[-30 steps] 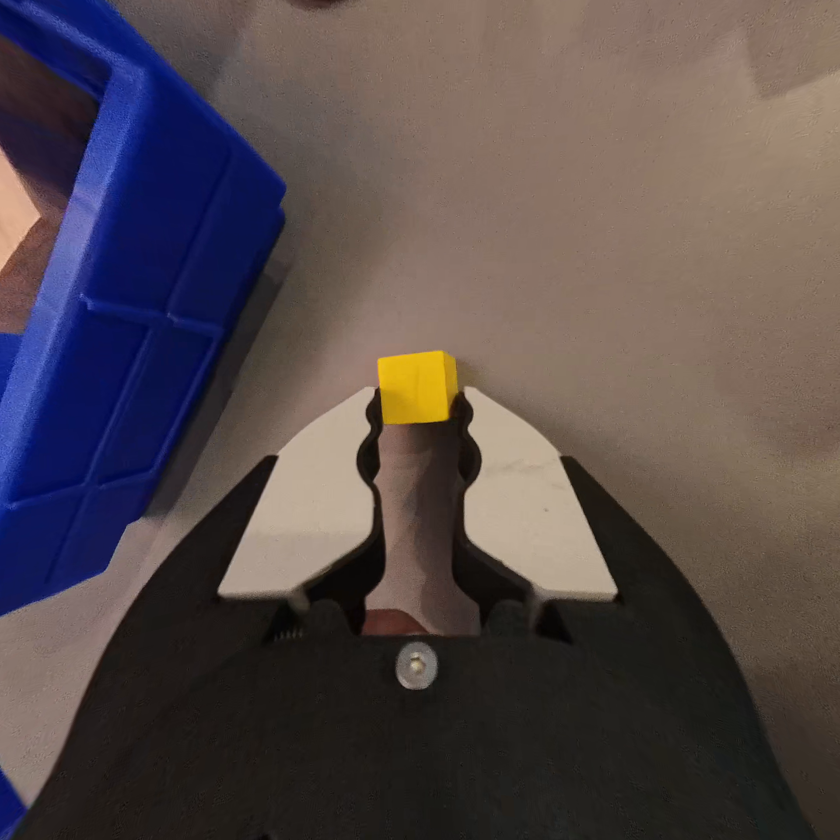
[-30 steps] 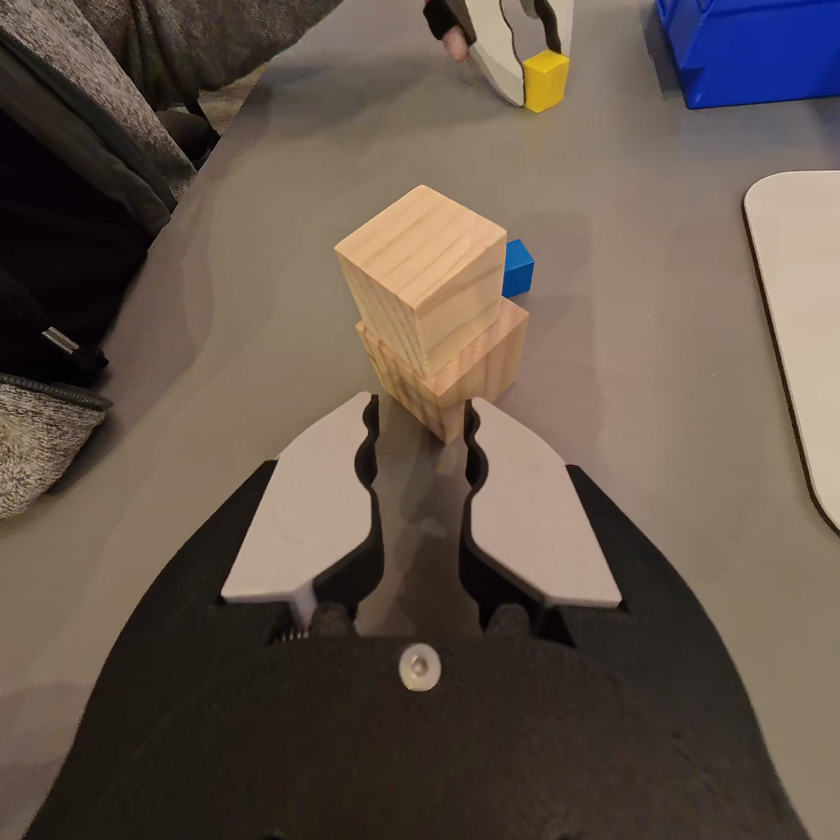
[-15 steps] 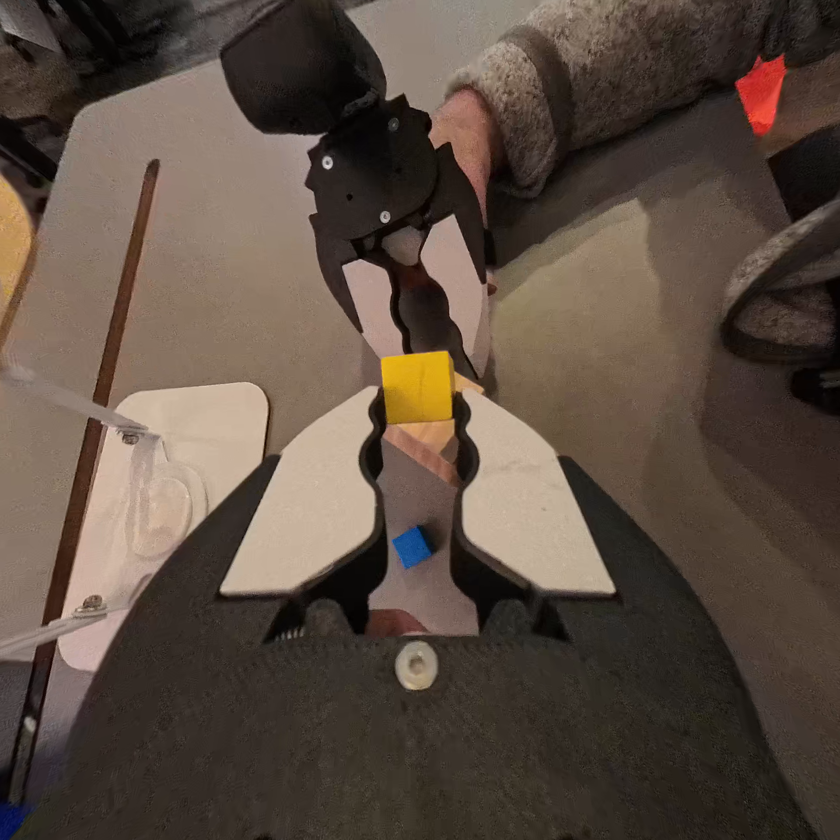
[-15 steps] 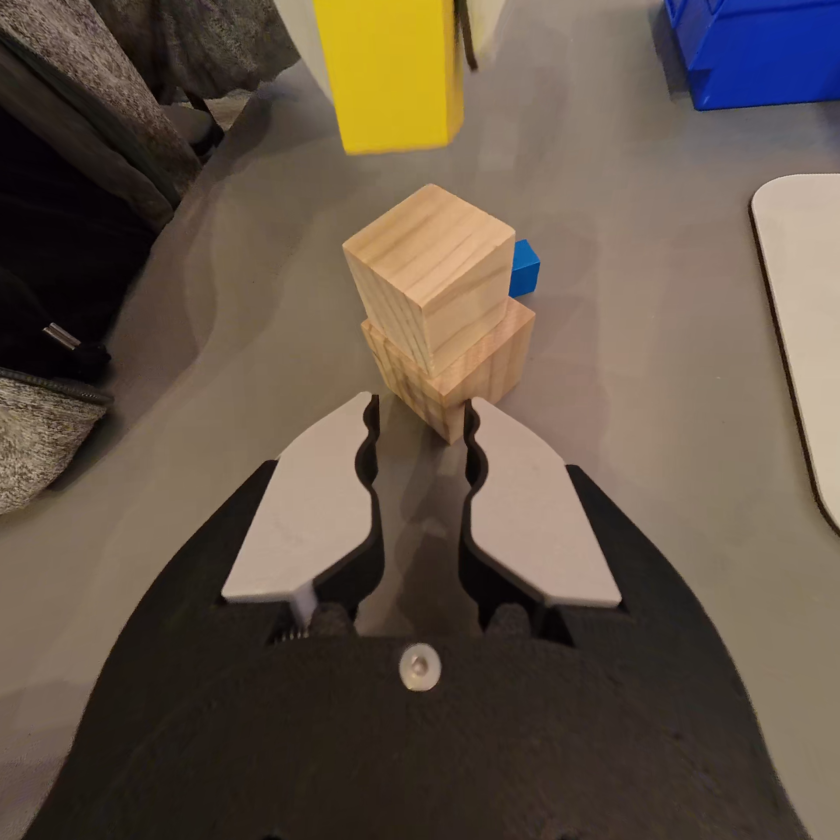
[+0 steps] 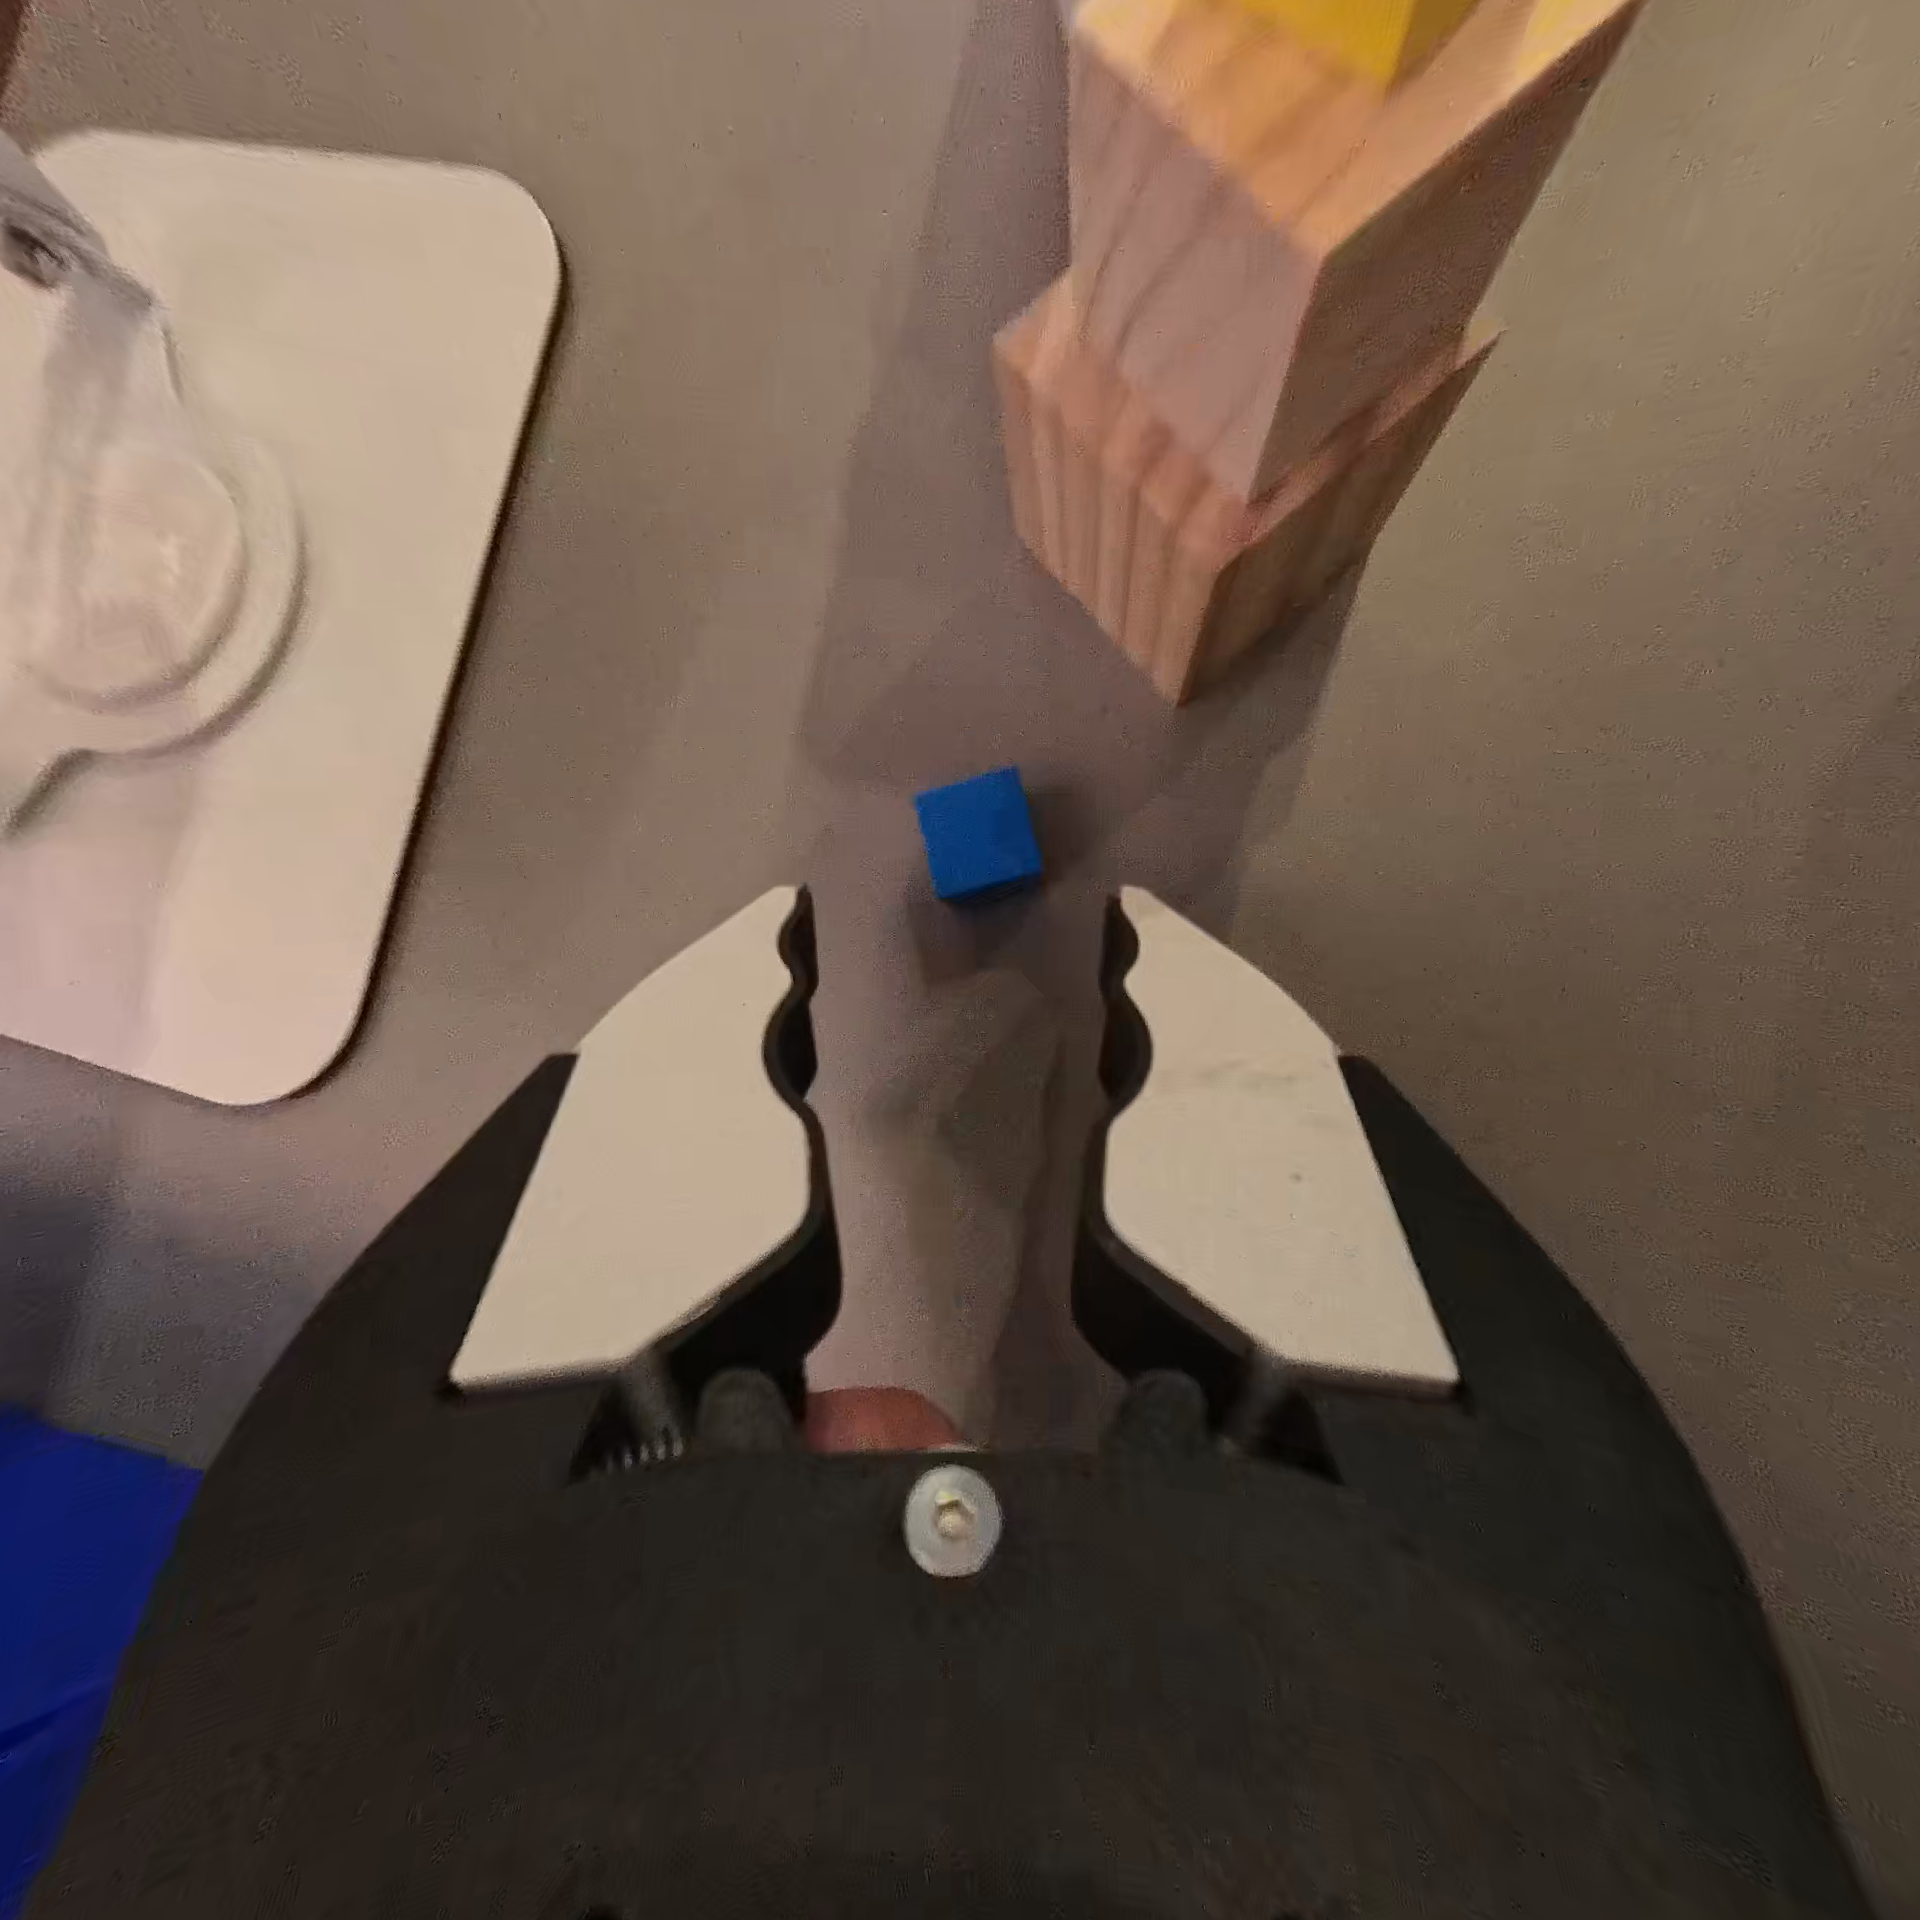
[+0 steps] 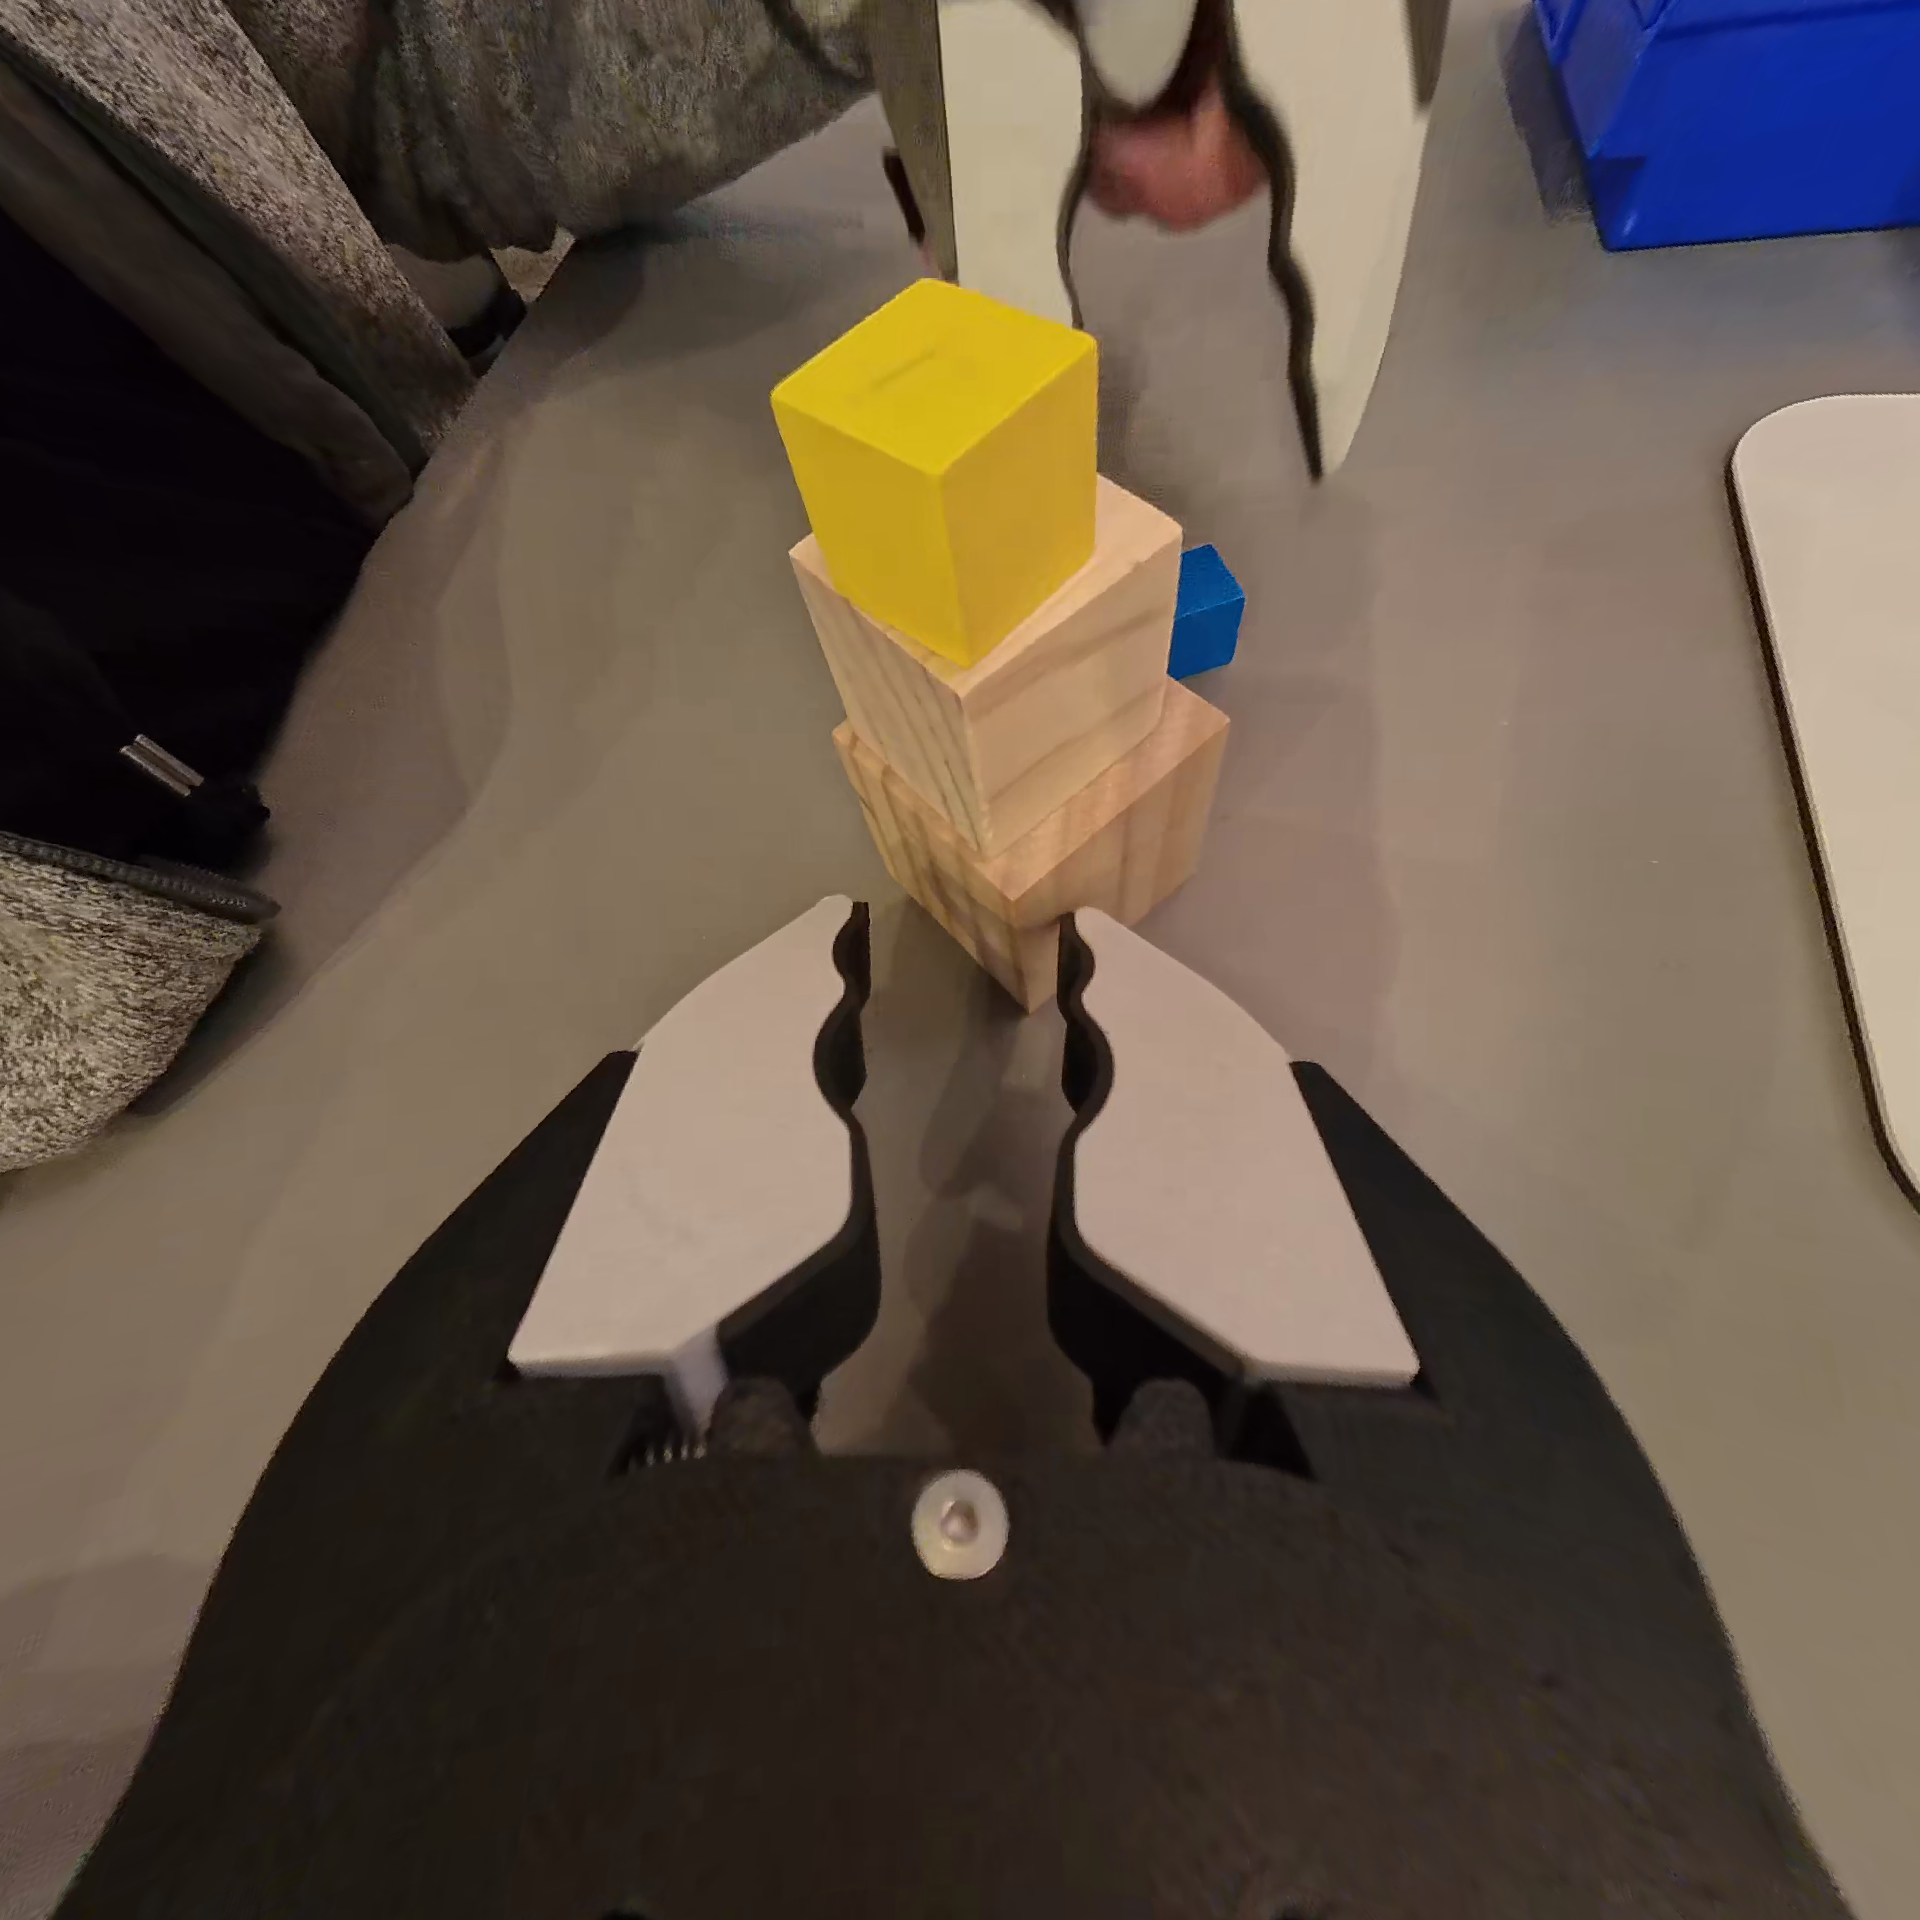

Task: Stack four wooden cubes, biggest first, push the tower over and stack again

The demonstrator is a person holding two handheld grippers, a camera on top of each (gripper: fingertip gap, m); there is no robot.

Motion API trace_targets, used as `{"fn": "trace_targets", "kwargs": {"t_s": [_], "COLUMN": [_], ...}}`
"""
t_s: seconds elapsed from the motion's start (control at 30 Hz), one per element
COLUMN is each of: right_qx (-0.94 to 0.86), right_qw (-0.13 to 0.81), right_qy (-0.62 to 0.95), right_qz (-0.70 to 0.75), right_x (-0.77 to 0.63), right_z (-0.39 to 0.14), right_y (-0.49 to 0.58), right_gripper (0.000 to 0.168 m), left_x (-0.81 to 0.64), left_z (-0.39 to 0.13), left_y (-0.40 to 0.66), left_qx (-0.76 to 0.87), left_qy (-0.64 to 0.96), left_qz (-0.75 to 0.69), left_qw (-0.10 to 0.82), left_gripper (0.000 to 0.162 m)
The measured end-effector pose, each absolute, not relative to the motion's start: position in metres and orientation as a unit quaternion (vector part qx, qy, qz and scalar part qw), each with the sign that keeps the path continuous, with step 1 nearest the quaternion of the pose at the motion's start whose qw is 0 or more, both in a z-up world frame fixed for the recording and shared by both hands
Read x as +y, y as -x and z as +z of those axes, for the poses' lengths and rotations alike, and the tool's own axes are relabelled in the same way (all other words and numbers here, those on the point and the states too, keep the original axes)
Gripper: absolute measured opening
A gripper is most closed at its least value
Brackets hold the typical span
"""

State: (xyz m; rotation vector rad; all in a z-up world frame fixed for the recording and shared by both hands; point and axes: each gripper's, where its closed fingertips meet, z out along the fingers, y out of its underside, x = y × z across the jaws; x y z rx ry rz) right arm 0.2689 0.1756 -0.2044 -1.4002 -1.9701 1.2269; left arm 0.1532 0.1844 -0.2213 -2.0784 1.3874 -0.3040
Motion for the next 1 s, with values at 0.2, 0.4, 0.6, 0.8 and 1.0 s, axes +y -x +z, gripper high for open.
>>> {"fn": "trace_targets", "kwargs": {"t_s": [0.2,0.4,0.6,0.8,1.0], "right_qx": [-0.709,-0.709,-0.711,-0.713,-0.712], "right_qw": [0.215,0.214,0.214,0.215,0.217], "right_qy": [0.505,0.505,0.505,0.504,0.504], "right_qz": [0.442,0.443,0.441,0.438,0.439], "right_x": [0.176,0.177,0.176,0.176,0.176], "right_z": [-0.204,-0.204,-0.205,-0.205,-0.205], "right_y": [-0.269,-0.27,-0.27,-0.27,-0.27], "right_gripper": [0.035,0.034,0.034,0.034,0.034], "left_x": [0.191,0.197,0.183,0.176,0.181], "left_z": [-0.238,-0.194,-0.115,-0.123,-0.117], "left_y": [-0.166,-0.182,-0.238,-0.255,-0.241], "left_qx": [0.519,0.518,0.567,0.592,0.564], "left_qy": [0.777,0.75,0.677,0.679,0.683], "left_qz": [-0.125,-0.157,-0.214,-0.222,-0.221], "left_qw": [0.334,0.379,0.418,0.374,0.409], "left_gripper": [0.022,0.022,0.022,0.022,0.047]}}
